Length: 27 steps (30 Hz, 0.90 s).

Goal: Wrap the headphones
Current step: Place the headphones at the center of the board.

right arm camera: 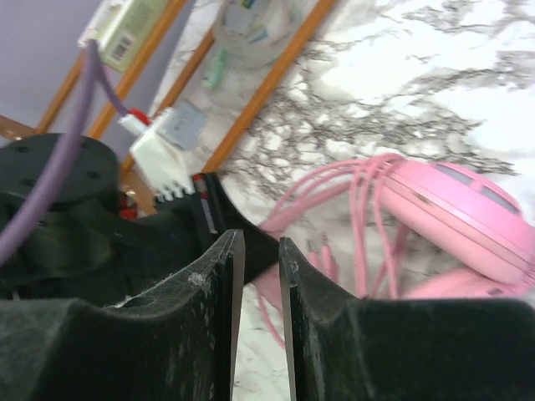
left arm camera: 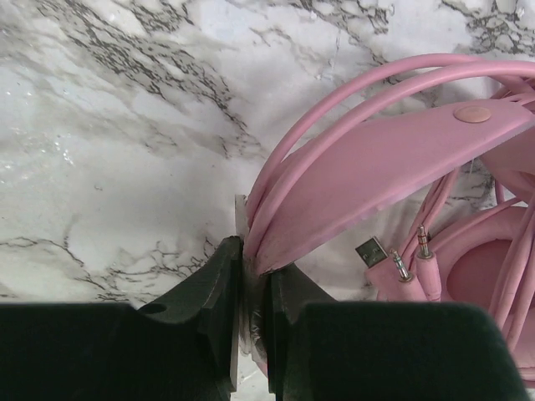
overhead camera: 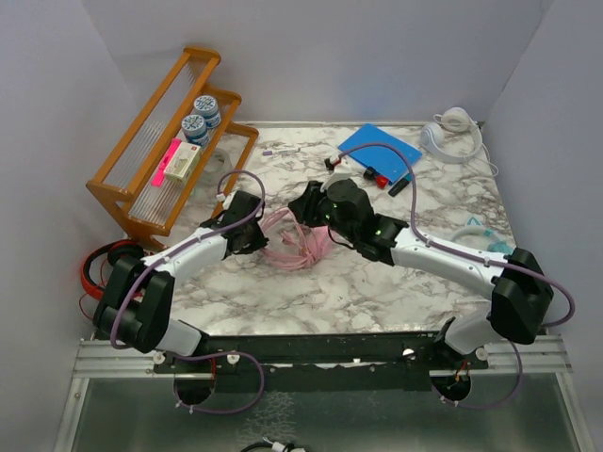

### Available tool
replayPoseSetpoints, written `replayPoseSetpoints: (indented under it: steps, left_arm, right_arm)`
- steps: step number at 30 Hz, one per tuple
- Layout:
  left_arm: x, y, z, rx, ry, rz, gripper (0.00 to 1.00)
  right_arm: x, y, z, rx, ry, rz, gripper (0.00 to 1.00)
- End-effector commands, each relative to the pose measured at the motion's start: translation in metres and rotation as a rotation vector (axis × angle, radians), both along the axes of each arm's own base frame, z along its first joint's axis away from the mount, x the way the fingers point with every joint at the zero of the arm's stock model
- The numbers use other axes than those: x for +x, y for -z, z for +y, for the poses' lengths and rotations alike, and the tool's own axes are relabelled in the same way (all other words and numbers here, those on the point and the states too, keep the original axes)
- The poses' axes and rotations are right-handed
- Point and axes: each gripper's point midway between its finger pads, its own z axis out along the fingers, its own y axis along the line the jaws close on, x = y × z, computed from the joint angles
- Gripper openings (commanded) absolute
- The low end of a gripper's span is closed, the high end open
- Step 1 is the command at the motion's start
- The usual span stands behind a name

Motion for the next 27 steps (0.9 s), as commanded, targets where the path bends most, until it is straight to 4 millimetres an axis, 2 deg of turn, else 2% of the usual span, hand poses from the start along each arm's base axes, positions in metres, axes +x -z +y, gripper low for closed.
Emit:
replayPoseSetpoints:
  steps: [1, 5, 10, 15, 19, 27]
  left_arm:
    - [0.03, -0.023, 0.001, -0.045, -0.028, -0.073, 0.17]
    - [0.044, -0.025, 0.019, -0.038, -0.085, -0.08, 0.17]
    - [0.063, -0.024, 0.04, -0.045, -0.182, -0.087, 0.17]
    - [0.093, -0.028, 0.05, -0.068, -0.262, -0.104, 0.17]
    - [0.117, -0.021, 0.063, -0.063, -0.347, -0.097, 0.17]
    - [0.167, -0.011, 0.063, -0.081, -0.441, -0.102, 0.19]
  right_arm:
    - [0.005, 0.018, -0.031, -0.081, 0.002, 0.005, 0.32]
    - [0.008, 0.024, -0.052, -0.083, 0.017, 0.024, 0.32]
    - [0.009, 0.025, -0.066, -0.076, 0.008, 0.034, 0.32]
    - [0.008, 0.022, -0.08, -0.087, 0.007, 0.017, 0.32]
    - [0.008, 0.014, -0.093, -0.111, 0.031, -0.012, 0.32]
    - [0.001, 0.014, -0.124, -0.141, 0.064, -0.031, 0.32]
